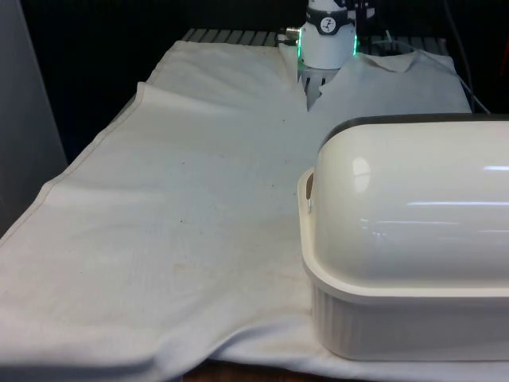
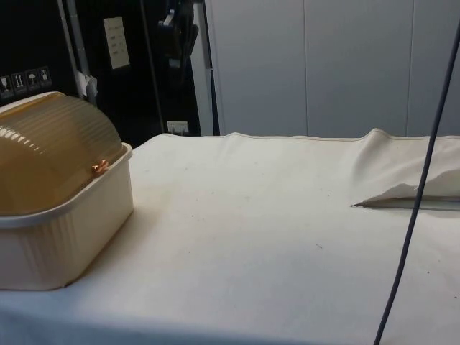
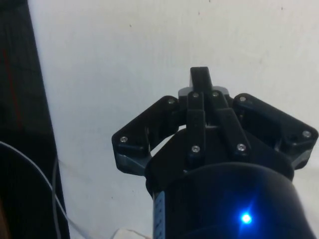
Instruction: Open the lid, then close it.
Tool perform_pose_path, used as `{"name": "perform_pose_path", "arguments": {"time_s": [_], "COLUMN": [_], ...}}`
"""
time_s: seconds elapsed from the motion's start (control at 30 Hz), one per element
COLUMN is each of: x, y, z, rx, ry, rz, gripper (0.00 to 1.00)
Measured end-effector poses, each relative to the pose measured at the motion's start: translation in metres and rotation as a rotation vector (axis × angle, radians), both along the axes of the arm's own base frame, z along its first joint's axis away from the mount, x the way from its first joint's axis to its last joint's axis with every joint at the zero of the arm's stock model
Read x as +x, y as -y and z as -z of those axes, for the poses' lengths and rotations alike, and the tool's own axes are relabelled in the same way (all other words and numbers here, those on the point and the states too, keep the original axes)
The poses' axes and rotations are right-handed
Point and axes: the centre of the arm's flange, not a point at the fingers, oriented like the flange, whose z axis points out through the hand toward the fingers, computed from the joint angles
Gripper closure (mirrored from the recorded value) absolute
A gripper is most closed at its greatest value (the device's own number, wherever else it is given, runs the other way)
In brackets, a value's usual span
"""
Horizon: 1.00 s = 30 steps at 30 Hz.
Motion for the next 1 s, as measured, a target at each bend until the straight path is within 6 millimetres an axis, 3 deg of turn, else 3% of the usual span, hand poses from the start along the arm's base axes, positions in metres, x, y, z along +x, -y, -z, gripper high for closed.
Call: {"name": "perform_pose_path", "arguments": {"time_s": [0.73, 1.0], "x": [-0.013, -0.018], "y": [-0.012, -0.014], "z": [0.02, 0.036], "rx": [0.019, 0.012], "ry": [0.124, 0.161], "rz": [0.005, 0.009], "gripper": [1.0, 1.0]}}
